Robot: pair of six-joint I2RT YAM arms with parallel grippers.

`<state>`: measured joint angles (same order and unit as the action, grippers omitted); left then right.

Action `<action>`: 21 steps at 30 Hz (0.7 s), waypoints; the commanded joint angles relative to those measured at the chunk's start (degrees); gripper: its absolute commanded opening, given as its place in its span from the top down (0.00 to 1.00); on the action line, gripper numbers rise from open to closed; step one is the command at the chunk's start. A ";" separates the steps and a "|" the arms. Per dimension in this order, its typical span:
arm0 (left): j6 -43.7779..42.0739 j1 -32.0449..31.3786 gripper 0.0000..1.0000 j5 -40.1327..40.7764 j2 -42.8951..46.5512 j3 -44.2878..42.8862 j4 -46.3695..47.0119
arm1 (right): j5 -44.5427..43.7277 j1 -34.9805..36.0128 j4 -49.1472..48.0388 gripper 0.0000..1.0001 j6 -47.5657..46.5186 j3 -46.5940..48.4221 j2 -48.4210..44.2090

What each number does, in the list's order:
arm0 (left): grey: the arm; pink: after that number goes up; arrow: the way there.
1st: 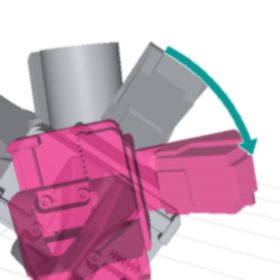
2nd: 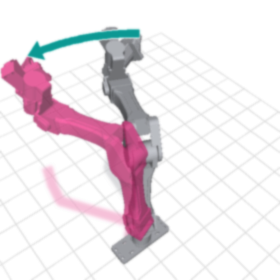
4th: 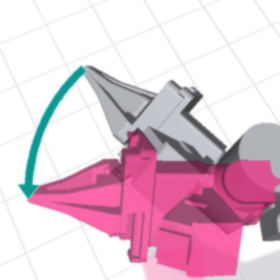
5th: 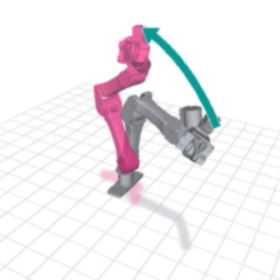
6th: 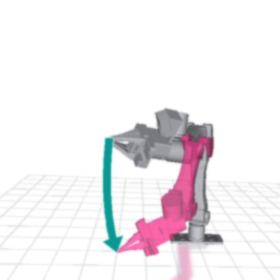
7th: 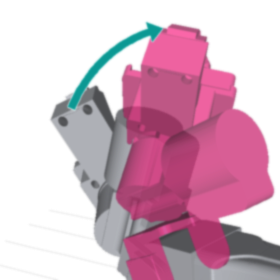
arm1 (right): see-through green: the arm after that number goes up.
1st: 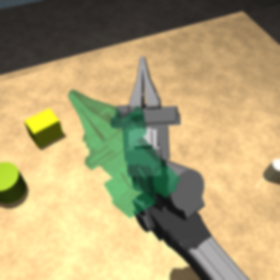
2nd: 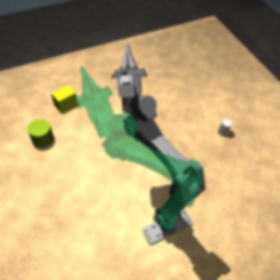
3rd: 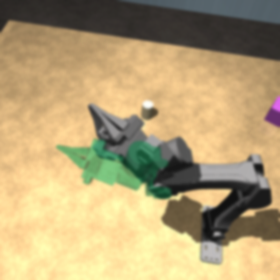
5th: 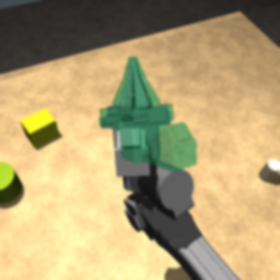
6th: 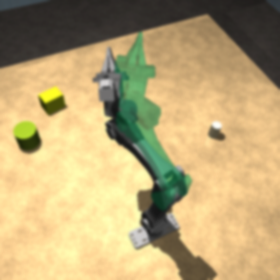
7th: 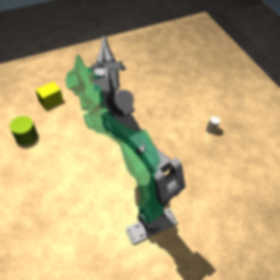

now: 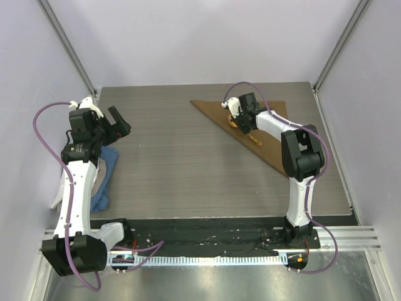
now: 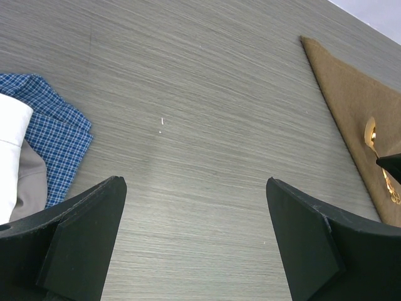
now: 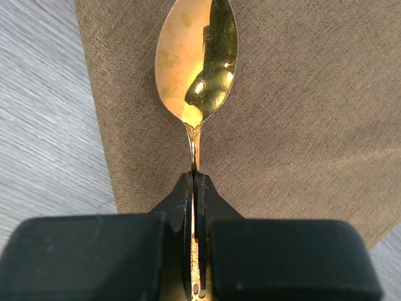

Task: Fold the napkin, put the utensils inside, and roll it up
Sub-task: Place the utensil onto the napkin

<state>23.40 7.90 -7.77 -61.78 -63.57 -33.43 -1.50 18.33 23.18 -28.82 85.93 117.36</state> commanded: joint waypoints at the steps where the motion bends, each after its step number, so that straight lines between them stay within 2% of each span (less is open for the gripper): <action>1: -0.46 0.18 0.00 -1.02 -0.10 0.03 1.35 | 3.08 -0.22 -1.30 0.99 -3.26 2.66 0.50; 9: -0.46 0.27 0.00 -1.46 -0.36 0.29 1.53 | 1.76 -0.40 -1.12 0.97 -4.05 2.05 1.56; 12: -0.46 0.18 0.00 -1.81 -0.45 0.46 1.79 | -1.66 -0.40 -1.21 0.91 -3.88 1.87 1.38; 13: -0.46 0.18 0.00 -1.90 -0.45 0.55 1.79 | -2.28 -0.40 -1.21 0.83 -3.53 1.96 1.03; 17: -0.37 0.18 0.00 -2.25 -0.54 0.64 2.05 | -3.69 -0.40 -1.21 0.67 -3.09 2.05 0.06; 21: -0.20 0.27 0.00 -2.43 -0.71 0.82 2.23 | -2.55 -0.49 -1.64 0.61 -1.16 3.01 -2.13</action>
<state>23.42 7.90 -8.99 -62.15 -63.02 -33.23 -3.55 17.82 23.16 -31.40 86.21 119.55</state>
